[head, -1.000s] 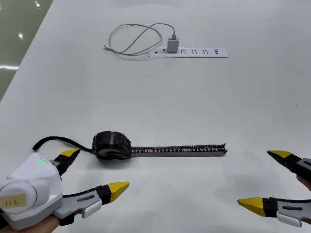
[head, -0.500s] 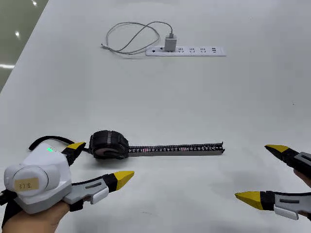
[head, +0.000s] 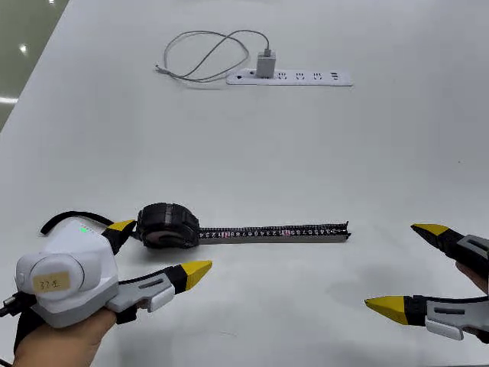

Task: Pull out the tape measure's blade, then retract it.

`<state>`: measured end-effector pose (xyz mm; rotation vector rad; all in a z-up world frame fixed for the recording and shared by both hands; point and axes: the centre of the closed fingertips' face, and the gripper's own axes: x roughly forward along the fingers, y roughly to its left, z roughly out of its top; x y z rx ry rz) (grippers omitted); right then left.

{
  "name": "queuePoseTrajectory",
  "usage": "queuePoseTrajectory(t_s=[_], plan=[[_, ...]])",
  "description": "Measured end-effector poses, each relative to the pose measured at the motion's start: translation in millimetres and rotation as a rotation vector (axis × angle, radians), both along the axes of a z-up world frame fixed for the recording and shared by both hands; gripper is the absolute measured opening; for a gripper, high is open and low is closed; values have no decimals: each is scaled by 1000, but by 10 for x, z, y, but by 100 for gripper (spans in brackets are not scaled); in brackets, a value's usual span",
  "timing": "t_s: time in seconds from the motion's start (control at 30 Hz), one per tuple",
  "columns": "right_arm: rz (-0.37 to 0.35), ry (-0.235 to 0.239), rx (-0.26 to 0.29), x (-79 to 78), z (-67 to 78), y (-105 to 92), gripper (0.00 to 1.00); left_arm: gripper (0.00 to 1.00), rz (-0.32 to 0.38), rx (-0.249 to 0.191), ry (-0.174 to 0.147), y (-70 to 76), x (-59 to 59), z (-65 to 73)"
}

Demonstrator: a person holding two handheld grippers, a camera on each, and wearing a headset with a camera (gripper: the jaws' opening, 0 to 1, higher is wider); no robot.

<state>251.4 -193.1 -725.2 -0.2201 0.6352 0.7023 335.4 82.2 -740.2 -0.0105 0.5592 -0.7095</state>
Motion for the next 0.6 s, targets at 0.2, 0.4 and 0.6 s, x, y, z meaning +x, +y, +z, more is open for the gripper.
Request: queuePoseTrajectory(t_s=[0.2,0.4,0.6], plan=[[9,1,-7,34,13,12,84,83,39,-18,10,5,40,-27],[23,5,-19,86,-2,2,81,81,72,-1,13,-8,73,-41],[46,10,-37,132,-17,-6,78,81,93,0,17,1,108,-56]])
